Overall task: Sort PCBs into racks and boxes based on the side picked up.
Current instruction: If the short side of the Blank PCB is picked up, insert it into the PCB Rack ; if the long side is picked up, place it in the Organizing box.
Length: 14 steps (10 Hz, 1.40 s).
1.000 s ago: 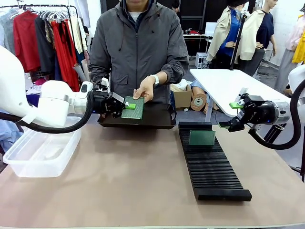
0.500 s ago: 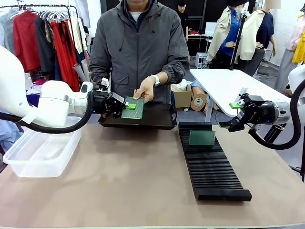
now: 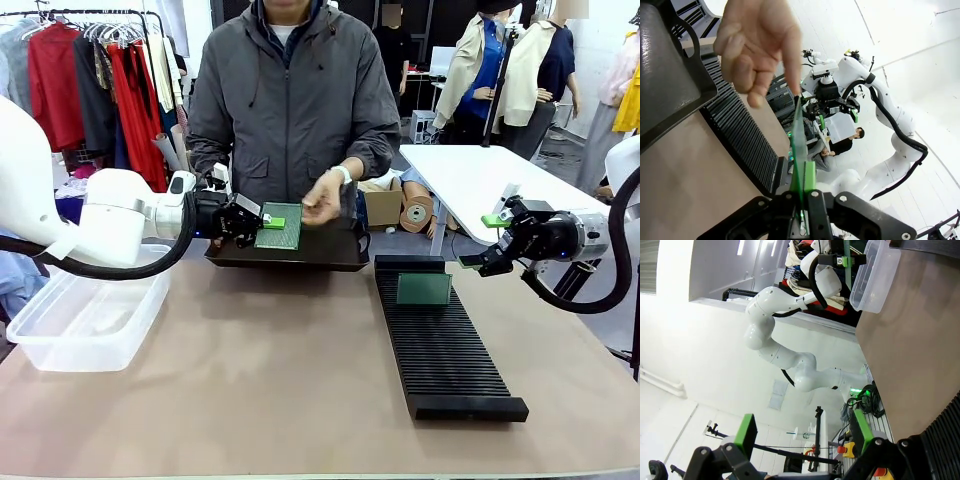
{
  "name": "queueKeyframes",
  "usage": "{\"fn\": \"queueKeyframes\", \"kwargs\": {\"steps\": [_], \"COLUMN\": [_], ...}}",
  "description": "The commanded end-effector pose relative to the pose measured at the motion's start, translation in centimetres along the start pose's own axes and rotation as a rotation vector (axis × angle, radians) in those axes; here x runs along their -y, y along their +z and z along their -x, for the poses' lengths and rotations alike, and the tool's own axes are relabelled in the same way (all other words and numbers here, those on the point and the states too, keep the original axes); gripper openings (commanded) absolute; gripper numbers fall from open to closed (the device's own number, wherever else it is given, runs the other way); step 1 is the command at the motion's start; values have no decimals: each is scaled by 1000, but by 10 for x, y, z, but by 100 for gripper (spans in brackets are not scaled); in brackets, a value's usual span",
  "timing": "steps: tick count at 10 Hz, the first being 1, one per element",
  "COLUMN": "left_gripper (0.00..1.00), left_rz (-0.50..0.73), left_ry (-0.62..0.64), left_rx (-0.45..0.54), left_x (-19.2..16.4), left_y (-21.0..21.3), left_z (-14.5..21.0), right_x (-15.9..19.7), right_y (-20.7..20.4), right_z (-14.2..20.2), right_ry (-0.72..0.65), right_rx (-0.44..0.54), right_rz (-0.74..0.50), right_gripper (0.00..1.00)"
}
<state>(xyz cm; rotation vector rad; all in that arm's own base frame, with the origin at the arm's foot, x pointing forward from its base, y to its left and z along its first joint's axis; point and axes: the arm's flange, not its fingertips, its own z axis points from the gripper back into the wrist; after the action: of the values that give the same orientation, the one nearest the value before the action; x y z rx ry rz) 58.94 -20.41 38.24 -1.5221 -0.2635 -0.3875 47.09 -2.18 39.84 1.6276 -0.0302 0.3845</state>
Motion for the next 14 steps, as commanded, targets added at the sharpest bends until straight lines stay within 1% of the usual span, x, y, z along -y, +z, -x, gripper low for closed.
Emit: {"fn": "queueKeyframes", "kwargs": {"steps": [1,5,8,10,12,14], "left_gripper": [0,0,0,0,0,0], "left_rz": [7,0,-7,21,-1,-102], "left_ry": [-4,0,-8,51,119,140], "left_rx": [-2,0,25,27,45,48], "left_x": [1,0,2,4,21,41], "left_y": [1,0,12,22,50,93], "left_z": [-1,0,-4,-4,-7,-6], "right_x": [-2,-2,-2,-2,-2,-2], "right_y": [-1,-1,-1,-1,-1,-1], "right_z": [0,0,0,0,0,0], "right_ry": [-2,-2,-2,-2,-2,-2], "right_rx": [-2,-2,-2,-2,-2,-2], "right_rz": [-1,-1,-1,-1,-1,-1], "right_gripper": [100,100,100,100,100,100]}}
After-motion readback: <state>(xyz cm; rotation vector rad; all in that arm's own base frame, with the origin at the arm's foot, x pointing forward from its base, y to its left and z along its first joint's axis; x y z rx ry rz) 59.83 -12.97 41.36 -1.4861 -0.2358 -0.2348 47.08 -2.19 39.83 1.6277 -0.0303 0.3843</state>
